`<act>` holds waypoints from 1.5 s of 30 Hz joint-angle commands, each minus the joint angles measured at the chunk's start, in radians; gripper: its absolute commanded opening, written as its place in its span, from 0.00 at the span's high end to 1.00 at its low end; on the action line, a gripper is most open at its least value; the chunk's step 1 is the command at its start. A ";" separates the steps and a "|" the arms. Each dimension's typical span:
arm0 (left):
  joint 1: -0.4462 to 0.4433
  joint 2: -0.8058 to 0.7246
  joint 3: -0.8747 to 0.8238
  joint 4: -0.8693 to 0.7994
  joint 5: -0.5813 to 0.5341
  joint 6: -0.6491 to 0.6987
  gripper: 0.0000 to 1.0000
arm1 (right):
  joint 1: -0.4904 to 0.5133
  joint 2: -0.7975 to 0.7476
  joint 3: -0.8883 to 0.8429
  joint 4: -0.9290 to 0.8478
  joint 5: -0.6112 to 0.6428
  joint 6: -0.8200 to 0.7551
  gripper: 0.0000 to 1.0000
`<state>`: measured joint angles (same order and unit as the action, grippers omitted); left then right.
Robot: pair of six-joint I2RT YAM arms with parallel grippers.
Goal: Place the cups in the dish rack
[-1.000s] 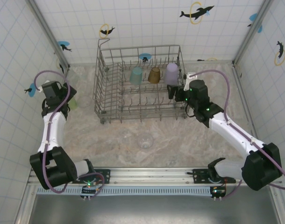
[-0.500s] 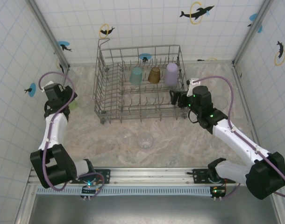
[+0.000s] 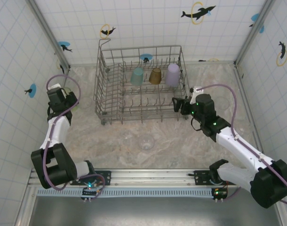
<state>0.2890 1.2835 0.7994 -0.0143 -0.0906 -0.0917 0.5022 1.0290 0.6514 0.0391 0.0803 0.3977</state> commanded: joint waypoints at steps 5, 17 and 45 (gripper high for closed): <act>0.005 0.068 0.078 -0.089 0.051 0.131 0.16 | -0.003 -0.138 -0.166 0.099 0.042 0.013 0.00; 0.006 0.089 0.130 -0.054 0.021 0.217 0.16 | -0.055 -0.224 -0.275 0.137 -0.004 0.027 0.00; 0.004 0.258 0.129 0.084 0.056 0.260 0.40 | -0.060 -0.145 -0.228 0.146 -0.019 0.066 0.00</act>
<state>0.2890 1.5429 0.9569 0.0284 -0.0372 0.1574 0.4492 0.8795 0.3862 0.1608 0.0635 0.4557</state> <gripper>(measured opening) 0.609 0.999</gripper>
